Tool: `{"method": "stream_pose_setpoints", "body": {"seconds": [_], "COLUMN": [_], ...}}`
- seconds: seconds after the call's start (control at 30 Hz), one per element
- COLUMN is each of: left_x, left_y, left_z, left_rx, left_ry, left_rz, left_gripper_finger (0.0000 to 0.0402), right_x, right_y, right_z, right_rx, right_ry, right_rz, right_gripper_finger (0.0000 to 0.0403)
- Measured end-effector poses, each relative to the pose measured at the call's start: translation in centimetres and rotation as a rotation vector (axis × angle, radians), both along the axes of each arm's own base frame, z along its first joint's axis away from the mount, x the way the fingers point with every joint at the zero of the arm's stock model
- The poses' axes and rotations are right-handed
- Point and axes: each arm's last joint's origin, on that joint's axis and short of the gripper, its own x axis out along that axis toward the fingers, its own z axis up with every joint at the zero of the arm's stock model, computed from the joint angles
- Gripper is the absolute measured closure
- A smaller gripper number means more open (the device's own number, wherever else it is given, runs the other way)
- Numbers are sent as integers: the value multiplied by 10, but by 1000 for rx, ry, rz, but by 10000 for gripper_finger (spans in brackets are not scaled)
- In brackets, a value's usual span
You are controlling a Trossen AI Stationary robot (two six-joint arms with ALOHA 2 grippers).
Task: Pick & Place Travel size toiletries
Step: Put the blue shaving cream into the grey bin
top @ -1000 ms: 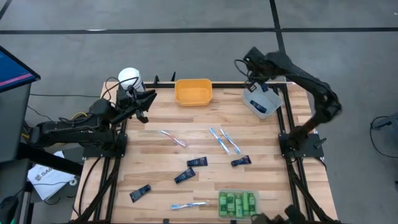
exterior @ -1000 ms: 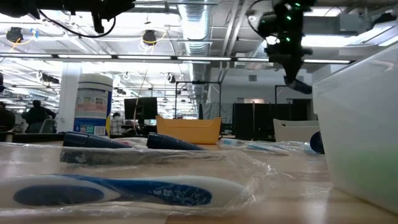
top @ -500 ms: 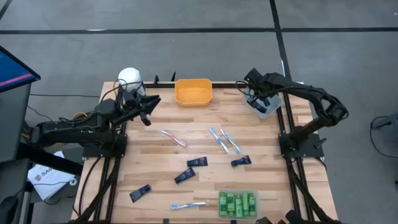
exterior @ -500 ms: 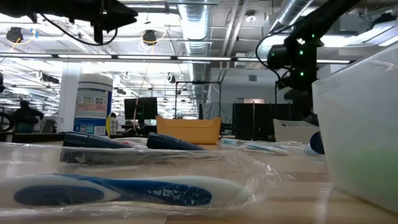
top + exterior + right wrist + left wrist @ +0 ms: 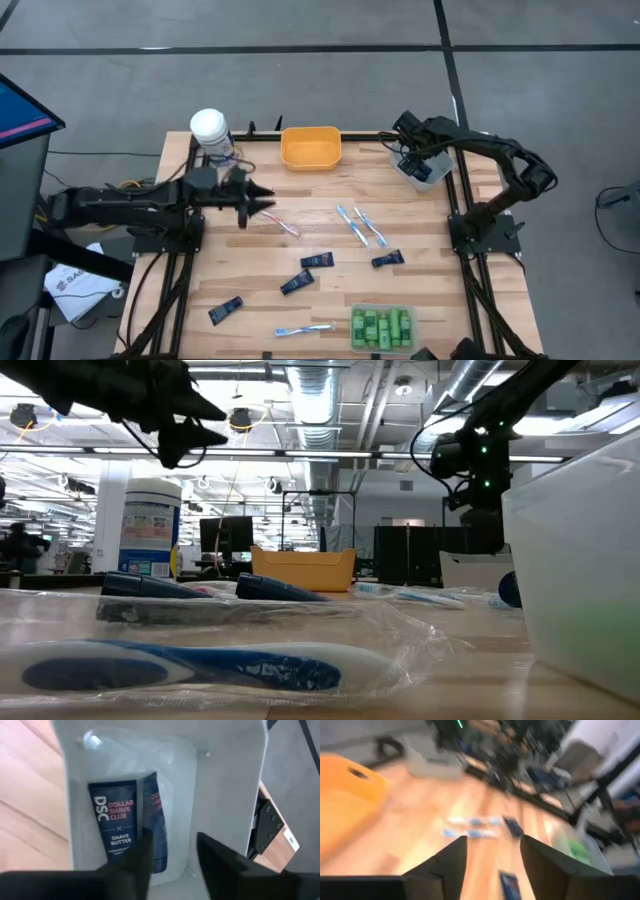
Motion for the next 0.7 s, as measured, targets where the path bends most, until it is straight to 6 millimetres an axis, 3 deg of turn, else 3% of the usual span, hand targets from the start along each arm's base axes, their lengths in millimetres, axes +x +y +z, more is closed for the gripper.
{"method": "stream_pose_setpoints", "body": {"seconds": [0.13,0.23,0.43,0.7], "left_x": [13,18,11,0], "left_y": [-14,-30,-72,-119], "left_z": [-15,-27,-51,-67], "left_rx": [-68,-183,-353,-508], "left_ry": [94,193,465,663], "left_rz": [-93,-176,-340,-419], "left_gripper_finger": [197,191,197,212], "right_x": [0,-1,1,7], "right_y": [5,12,25,31], "right_z": [9,17,34,43], "right_rx": [-18,-35,-92,-144], "right_ry": [-45,-84,-160,-245], "right_rz": [-10,-28,-6,-18], "right_gripper_finger": [173,138,127,127]}}
